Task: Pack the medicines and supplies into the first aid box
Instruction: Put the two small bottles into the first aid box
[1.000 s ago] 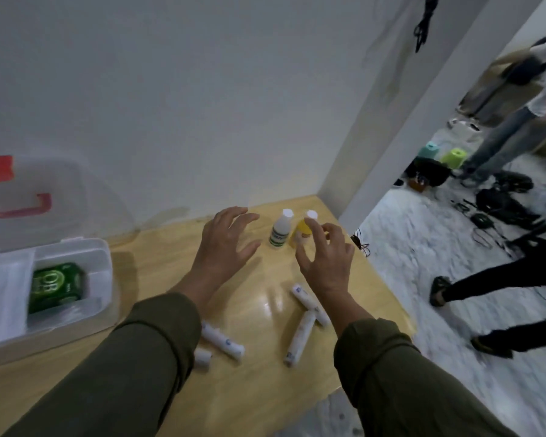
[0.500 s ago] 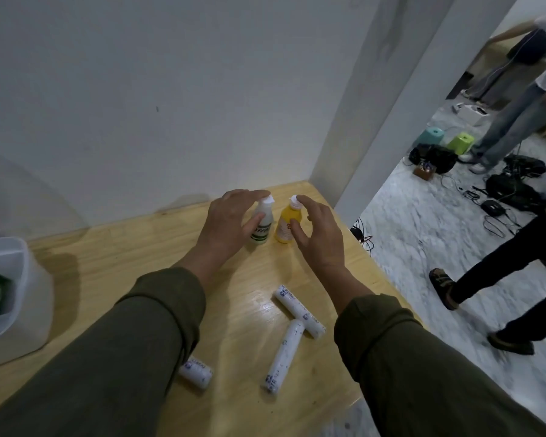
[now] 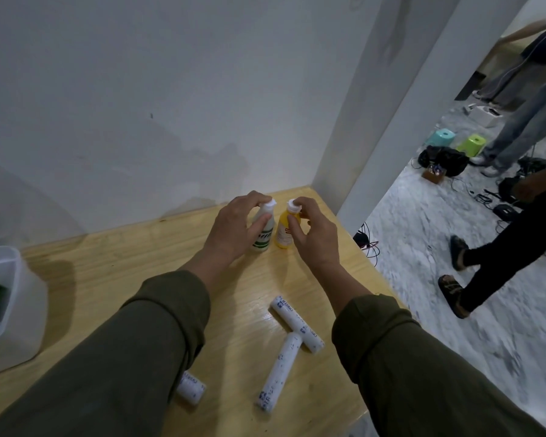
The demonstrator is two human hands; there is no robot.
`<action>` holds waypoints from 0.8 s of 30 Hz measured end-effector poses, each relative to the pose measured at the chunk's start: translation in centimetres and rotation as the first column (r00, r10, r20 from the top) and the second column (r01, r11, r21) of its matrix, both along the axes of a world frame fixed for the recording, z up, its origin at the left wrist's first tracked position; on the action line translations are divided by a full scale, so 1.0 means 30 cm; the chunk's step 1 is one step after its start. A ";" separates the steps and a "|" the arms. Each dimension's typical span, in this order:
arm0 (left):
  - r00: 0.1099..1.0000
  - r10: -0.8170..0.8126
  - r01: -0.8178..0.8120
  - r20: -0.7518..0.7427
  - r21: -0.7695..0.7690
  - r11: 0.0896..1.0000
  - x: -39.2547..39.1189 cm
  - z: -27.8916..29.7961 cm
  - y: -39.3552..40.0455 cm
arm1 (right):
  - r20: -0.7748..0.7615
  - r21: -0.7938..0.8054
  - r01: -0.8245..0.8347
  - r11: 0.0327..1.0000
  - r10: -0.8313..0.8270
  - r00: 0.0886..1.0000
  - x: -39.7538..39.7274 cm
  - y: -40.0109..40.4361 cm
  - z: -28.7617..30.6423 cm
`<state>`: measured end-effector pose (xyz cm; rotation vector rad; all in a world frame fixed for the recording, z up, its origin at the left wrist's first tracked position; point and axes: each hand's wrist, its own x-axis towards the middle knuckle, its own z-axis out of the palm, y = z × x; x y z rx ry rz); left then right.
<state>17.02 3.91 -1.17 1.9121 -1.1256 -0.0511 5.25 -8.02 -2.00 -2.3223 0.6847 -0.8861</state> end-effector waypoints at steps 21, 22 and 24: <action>0.981 0.191 -0.192 0.023 0.007 0.981 0.128 0.292 0.399 | 0.021 -0.118 -0.116 0.986 0.120 0.993 0.170 0.345 0.277; 0.978 0.205 -0.205 0.034 0.002 0.979 0.140 0.314 0.441 | 0.031 -0.117 -0.124 0.985 0.129 0.991 0.189 0.382 0.296; 0.972 0.230 -0.230 0.054 -0.002 0.973 0.167 0.354 0.530 | 0.043 -0.105 -0.142 0.984 0.147 0.988 0.227 0.457 0.329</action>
